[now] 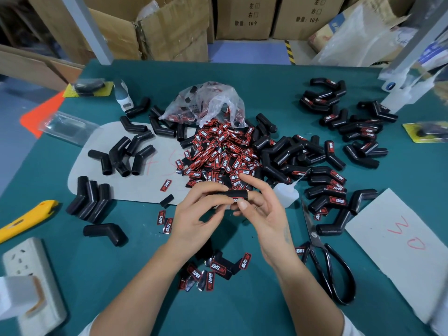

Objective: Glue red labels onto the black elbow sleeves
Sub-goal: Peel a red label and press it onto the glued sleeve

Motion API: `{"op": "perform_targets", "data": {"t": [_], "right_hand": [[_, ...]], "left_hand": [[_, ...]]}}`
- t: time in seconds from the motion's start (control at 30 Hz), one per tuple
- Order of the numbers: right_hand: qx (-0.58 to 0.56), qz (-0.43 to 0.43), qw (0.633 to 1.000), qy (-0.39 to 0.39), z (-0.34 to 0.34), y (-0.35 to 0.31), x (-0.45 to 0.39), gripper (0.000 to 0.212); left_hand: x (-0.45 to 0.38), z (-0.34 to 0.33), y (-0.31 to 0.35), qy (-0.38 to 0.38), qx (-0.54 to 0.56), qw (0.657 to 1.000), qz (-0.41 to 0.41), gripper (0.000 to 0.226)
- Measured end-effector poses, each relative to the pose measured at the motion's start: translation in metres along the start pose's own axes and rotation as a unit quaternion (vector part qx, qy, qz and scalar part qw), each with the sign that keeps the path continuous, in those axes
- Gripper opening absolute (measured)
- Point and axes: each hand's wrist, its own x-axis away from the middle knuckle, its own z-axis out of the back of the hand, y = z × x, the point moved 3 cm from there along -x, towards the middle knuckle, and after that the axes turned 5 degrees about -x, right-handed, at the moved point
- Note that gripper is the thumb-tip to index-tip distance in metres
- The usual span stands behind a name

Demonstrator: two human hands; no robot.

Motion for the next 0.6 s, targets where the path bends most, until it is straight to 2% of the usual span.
{"op": "perform_targets", "data": {"t": [0.23, 0.43, 0.6], "right_hand": [[0.028, 0.002, 0.999, -0.015, 0.0023, -0.0003, -0.0004, 0.041], [-0.009, -0.013, 0.999, 0.046, 0.0046, 0.0034, -0.0028, 0.036], [-0.008, -0.011, 0.998, 0.055, 0.0037, 0.0068, -0.0015, 0.034]], "left_hand": [[-0.001, 0.0012, -0.0031, -0.009, -0.006, 1.0, 0.024, 0.013], [-0.0005, -0.0005, -0.0038, -0.029, 0.001, 0.999, 0.014, 0.013], [0.0008, -0.003, -0.0049, -0.014, 0.02, 0.999, 0.025, 0.008]]}}
